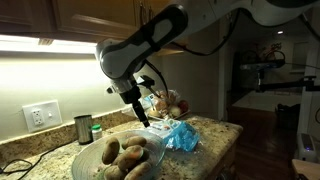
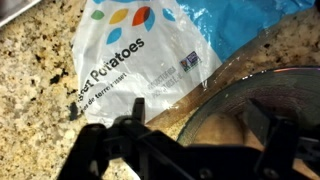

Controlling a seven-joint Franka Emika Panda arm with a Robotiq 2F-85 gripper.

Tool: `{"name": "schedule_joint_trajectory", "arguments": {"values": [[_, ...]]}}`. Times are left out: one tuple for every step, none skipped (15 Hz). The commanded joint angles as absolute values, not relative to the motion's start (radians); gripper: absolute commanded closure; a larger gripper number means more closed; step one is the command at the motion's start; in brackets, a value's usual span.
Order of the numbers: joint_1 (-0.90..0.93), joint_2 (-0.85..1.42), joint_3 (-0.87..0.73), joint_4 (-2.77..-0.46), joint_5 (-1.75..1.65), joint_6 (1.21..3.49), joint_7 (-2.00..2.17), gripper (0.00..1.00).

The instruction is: Remove a potato from the plastic bag and put it in the glass bowl

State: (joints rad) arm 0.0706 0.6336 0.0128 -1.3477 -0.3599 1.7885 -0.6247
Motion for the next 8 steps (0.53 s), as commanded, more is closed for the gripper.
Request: {"name": "schedule_joint_trajectory", "arguments": {"values": [[0.08,0.491,0.004,-1.578,-0.438,1.912,-0.504,0.0],[0.082,0.47,0.003,-1.615,-0.46,1.936,-0.474,0.0],[0.082,0.448,0.004,-1.654,-0.479,1.955,-0.449,0.0],[0.08,0.425,0.004,-1.692,-0.493,1.973,-0.425,0.0],[0.08,0.405,0.004,-1.721,-0.506,1.985,-0.403,0.0],[0.078,0.386,0.005,-1.75,-0.516,1.994,-0.386,0.0],[0.077,0.369,0.005,-1.772,-0.524,2.0,-0.369,0.0],[0.075,0.35,0.005,-1.797,-0.531,2.009,-0.35,0.0]]}}
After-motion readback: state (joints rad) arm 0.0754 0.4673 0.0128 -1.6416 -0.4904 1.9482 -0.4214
